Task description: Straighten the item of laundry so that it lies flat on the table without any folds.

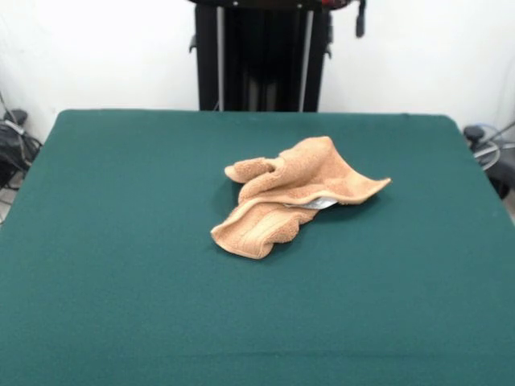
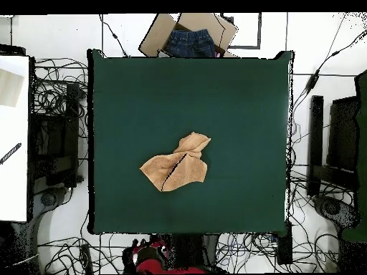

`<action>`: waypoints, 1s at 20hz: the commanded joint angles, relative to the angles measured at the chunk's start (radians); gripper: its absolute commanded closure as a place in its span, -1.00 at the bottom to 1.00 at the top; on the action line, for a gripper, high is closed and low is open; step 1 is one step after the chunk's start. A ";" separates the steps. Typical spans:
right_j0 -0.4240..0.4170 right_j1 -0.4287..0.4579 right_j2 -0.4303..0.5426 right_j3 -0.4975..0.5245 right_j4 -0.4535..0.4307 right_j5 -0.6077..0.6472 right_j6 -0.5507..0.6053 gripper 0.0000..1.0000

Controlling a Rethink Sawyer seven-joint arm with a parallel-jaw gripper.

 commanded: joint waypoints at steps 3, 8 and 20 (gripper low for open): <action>0.278 -0.505 -0.043 0.282 0.285 0.183 0.348 -1.00; 0.486 -0.528 -0.432 0.318 0.316 0.144 0.254 -1.00; 0.607 -0.751 -0.479 0.285 0.233 0.412 0.389 -1.00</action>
